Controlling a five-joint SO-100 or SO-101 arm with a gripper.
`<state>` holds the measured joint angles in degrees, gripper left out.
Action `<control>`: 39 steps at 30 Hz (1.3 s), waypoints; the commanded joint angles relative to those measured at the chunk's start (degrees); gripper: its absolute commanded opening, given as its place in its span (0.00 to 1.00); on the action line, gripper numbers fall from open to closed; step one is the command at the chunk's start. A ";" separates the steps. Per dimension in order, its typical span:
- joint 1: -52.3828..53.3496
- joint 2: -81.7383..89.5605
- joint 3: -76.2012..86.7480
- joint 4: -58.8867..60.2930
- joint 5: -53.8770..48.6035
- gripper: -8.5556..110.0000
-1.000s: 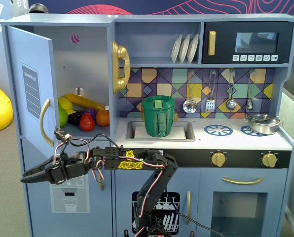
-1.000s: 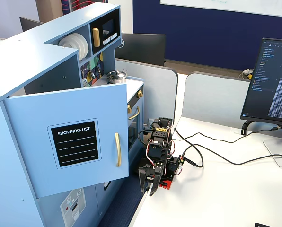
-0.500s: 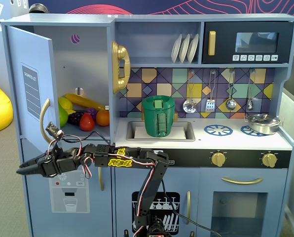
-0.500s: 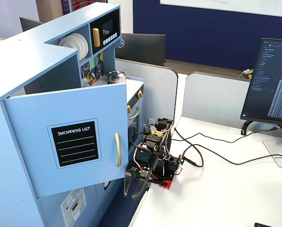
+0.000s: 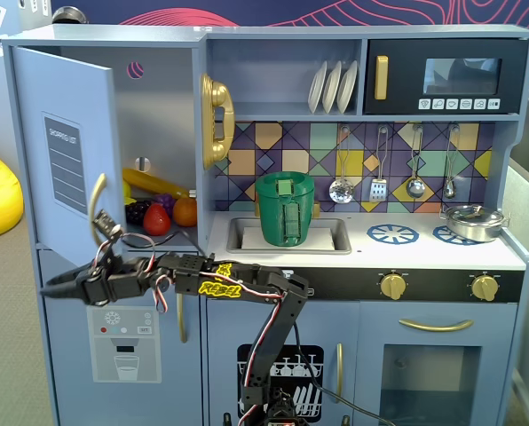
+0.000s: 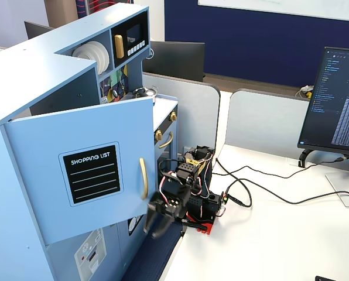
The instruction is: Close the left cabinet door
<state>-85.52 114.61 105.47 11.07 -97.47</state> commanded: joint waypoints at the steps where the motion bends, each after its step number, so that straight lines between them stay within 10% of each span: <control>1: 2.72 5.45 0.26 0.62 -1.05 0.07; 39: 38.76 8.53 2.29 2.99 -3.78 0.07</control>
<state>-50.36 123.05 109.60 15.29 -100.55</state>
